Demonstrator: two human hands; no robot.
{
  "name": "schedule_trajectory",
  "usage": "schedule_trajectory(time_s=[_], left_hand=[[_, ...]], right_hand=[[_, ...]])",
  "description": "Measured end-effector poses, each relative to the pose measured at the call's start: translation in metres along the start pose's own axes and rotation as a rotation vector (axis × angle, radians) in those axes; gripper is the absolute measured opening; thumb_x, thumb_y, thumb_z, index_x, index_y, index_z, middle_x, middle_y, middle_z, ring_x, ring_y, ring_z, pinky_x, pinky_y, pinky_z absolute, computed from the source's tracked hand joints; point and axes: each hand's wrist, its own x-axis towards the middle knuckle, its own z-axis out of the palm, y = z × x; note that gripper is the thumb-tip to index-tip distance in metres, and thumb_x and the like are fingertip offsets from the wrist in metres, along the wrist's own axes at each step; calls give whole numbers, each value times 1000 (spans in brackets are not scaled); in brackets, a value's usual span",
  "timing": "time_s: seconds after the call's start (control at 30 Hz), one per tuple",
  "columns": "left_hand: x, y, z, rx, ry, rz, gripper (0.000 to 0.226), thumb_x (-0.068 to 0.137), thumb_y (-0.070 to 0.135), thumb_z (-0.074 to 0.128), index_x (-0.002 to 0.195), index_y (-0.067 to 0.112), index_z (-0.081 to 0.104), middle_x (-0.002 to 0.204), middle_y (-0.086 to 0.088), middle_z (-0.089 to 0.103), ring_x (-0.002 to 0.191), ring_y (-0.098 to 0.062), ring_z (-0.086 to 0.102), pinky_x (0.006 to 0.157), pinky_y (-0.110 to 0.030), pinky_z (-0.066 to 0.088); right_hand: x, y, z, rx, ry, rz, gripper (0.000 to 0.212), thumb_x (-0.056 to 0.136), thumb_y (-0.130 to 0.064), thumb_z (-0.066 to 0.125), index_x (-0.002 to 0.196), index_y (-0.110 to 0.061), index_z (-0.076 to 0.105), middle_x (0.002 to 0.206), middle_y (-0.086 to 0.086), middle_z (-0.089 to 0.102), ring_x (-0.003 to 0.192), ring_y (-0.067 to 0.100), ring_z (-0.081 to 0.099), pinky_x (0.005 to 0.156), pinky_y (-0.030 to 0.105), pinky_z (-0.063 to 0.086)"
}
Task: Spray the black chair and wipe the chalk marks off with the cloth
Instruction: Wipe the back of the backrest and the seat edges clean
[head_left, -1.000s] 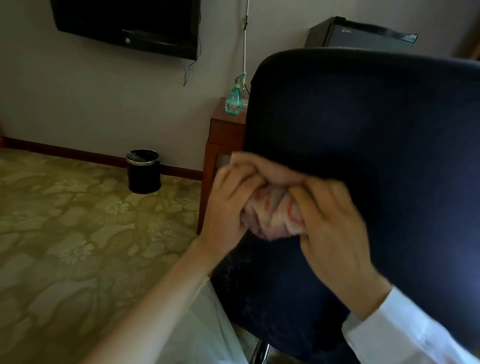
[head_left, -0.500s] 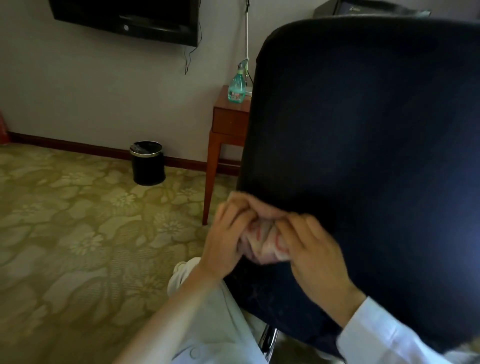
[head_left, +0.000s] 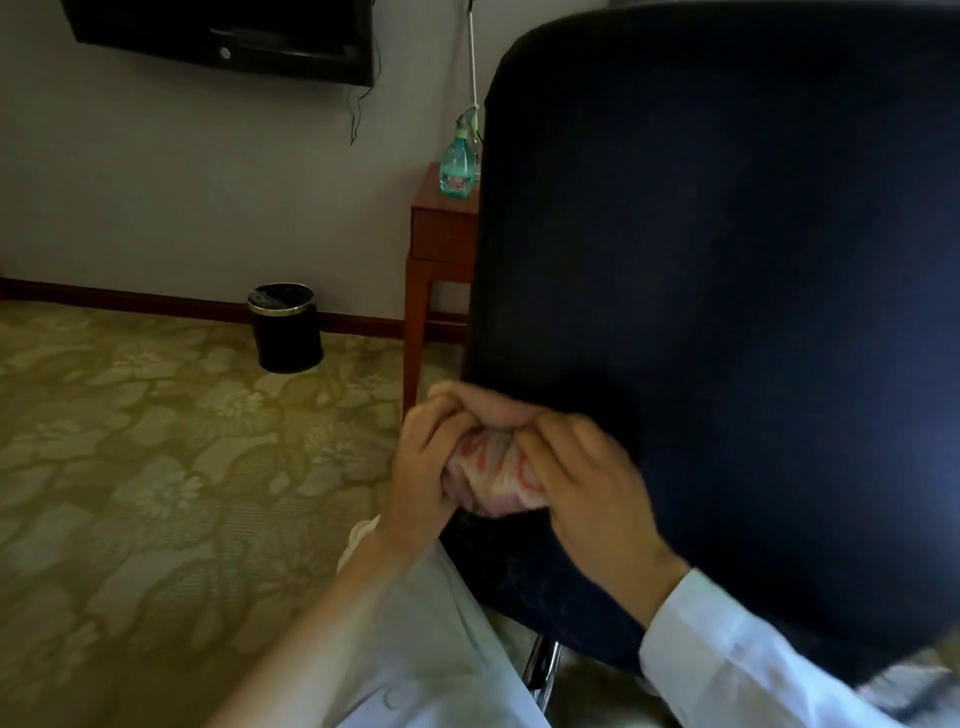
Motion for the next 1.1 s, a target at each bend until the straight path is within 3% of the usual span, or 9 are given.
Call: schedule_trajectory(time_s=[0.1,0.23,0.37,0.5,0.63,0.73,0.9,1.0,1.1], left_hand=[[-58,-15,5,31,-193,-89,39,84,26,59,122,27,52,124,4,49,109,-21,53,91,-36,48],[-68,-13,-1,124,-297,-101,26,88,34,45,111,38,55,113,8,54,103,-7,51,89,-12,40],[-56,-18,-4,96,-393,-67,41,76,12,70,115,18,59,120,0,51,108,-14,48,95,-11,34],[-9,12,-4,68,-196,76,38,72,9,79,108,5,65,118,-5,53,106,-20,49,97,-14,33],[44,42,-8,69,-42,231,34,73,2,79,105,-2,67,116,-11,55,104,-26,50,95,-22,35],[48,48,-6,64,-43,271,35,76,4,77,108,-3,67,119,-9,52,109,-25,48,99,-26,37],[-28,12,11,22,-261,56,38,78,12,69,115,9,62,122,-2,52,110,-21,49,97,-25,40],[-68,-1,22,86,-419,-51,39,73,9,69,111,12,64,120,3,49,105,-17,46,95,-10,32],[-82,-6,32,126,-505,-87,45,64,-1,77,105,14,66,114,4,48,99,-16,45,86,-20,45]], right_hand=[[-54,-18,50,-12,-236,-20,48,59,-21,71,107,-15,69,110,4,66,104,23,46,80,33,55],[-81,-38,74,51,-414,61,67,39,-27,88,103,-16,72,104,3,67,101,22,45,77,30,55],[-63,-30,52,94,-264,131,57,45,-16,82,101,-14,68,101,4,63,92,21,46,70,29,53],[-31,-4,0,58,-68,164,47,63,-9,56,109,-7,66,107,9,62,91,24,48,63,32,53],[-6,22,-45,54,93,205,58,58,2,76,115,-3,64,112,15,60,97,29,47,69,37,50],[-8,26,-47,38,159,189,49,66,5,66,114,-2,65,113,15,60,99,29,47,73,37,50],[-61,10,9,40,-59,111,46,71,-11,45,111,-10,66,109,6,63,99,23,50,72,35,51],[-105,-2,47,67,-244,90,51,62,-15,68,114,-15,61,110,2,61,101,21,48,67,34,56],[-130,-8,60,119,-417,122,75,47,-17,84,116,-16,53,114,1,58,103,21,47,68,31,57]])
